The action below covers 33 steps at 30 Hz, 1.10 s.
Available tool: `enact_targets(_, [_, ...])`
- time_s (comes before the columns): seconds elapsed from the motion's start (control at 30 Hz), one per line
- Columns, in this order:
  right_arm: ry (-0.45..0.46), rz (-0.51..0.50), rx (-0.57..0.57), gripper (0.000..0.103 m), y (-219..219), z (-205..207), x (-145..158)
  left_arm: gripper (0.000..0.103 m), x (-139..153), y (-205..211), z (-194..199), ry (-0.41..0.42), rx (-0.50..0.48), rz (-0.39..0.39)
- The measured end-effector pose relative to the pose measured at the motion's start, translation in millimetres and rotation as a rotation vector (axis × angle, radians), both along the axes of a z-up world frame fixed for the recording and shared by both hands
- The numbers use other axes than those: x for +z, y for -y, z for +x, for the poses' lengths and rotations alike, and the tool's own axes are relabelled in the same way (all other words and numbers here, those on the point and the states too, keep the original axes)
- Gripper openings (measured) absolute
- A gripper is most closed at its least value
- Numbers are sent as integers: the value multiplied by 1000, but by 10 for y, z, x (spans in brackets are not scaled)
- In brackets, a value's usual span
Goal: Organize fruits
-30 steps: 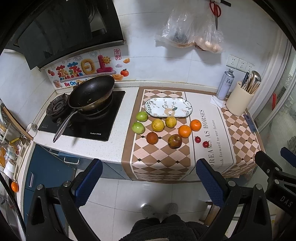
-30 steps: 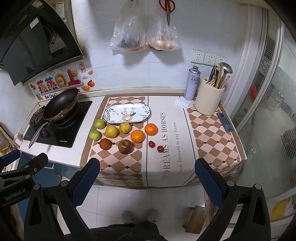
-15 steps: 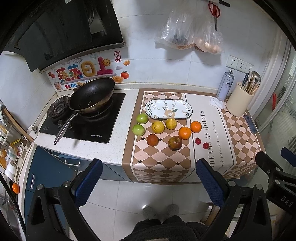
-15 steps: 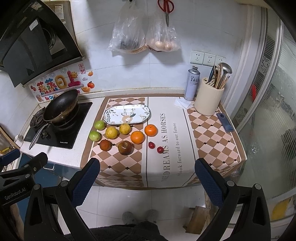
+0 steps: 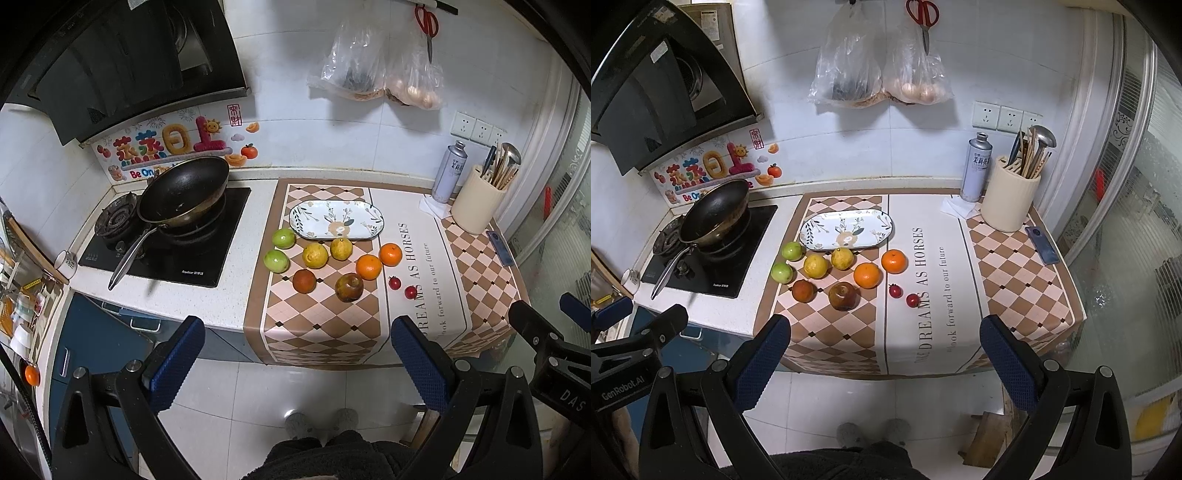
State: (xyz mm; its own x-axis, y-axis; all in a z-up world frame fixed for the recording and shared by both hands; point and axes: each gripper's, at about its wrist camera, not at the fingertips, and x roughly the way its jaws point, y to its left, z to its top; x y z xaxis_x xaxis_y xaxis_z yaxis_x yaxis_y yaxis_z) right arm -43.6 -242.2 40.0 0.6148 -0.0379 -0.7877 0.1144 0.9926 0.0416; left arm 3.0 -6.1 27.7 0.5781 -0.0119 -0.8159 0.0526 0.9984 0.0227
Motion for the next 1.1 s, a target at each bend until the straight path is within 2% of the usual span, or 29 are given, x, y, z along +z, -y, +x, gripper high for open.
enact_targets(0.93, [9, 4, -1, 103, -24, 28, 50, 103, 14, 4, -8, 10, 2, 2])
enact_targets(1.1, [20, 30, -34, 103, -95, 89, 15, 103, 16, -2, 17, 28, 6, 7])
